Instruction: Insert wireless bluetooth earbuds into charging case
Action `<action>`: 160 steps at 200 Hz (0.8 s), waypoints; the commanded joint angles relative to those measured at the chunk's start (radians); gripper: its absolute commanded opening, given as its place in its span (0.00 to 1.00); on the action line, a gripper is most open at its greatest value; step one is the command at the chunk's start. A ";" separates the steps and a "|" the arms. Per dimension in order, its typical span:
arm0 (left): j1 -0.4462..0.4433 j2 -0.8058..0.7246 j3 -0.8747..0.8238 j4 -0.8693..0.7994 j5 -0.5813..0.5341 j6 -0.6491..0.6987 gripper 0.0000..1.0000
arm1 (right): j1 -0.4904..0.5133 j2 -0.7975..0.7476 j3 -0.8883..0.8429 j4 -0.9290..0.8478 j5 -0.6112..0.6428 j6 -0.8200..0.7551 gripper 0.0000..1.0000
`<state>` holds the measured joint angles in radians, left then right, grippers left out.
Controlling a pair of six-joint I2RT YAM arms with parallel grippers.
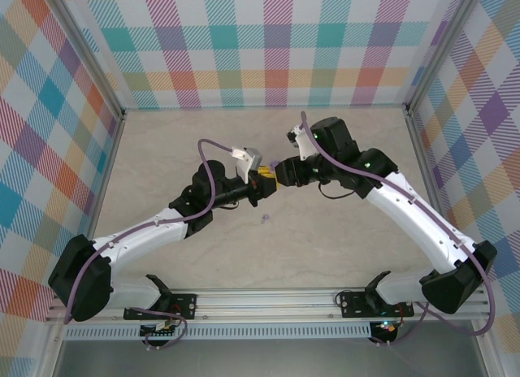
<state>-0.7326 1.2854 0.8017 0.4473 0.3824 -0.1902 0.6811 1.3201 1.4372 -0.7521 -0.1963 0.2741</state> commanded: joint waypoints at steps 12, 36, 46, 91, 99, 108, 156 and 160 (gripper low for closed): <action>-0.012 -0.011 0.013 0.032 0.017 0.022 0.03 | 0.006 -0.047 -0.007 0.006 0.007 0.013 0.49; -0.012 -0.020 0.012 0.014 0.013 0.035 0.03 | 0.006 -0.070 -0.020 0.016 0.052 0.026 0.50; -0.013 -0.022 0.010 0.012 0.012 0.038 0.03 | 0.006 -0.077 -0.026 0.021 0.060 0.027 0.50; -0.013 -0.031 0.011 0.021 0.027 0.047 0.03 | -0.001 -0.054 -0.011 -0.036 0.215 0.067 0.36; -0.013 -0.033 0.009 0.025 0.032 0.046 0.03 | -0.002 -0.044 -0.003 -0.049 0.223 0.070 0.32; -0.013 -0.034 0.008 0.032 0.040 0.047 0.03 | -0.003 -0.035 0.003 -0.056 0.228 0.073 0.28; -0.012 -0.035 0.004 0.057 0.090 0.039 0.02 | -0.005 -0.019 0.002 -0.046 0.185 0.062 0.24; -0.012 -0.037 0.004 0.061 0.095 0.038 0.03 | -0.005 -0.018 0.001 -0.043 0.172 0.059 0.24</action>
<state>-0.7326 1.2739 0.8017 0.4484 0.4255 -0.1635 0.6804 1.2953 1.4208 -0.7914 0.0177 0.3363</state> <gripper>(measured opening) 0.220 0.243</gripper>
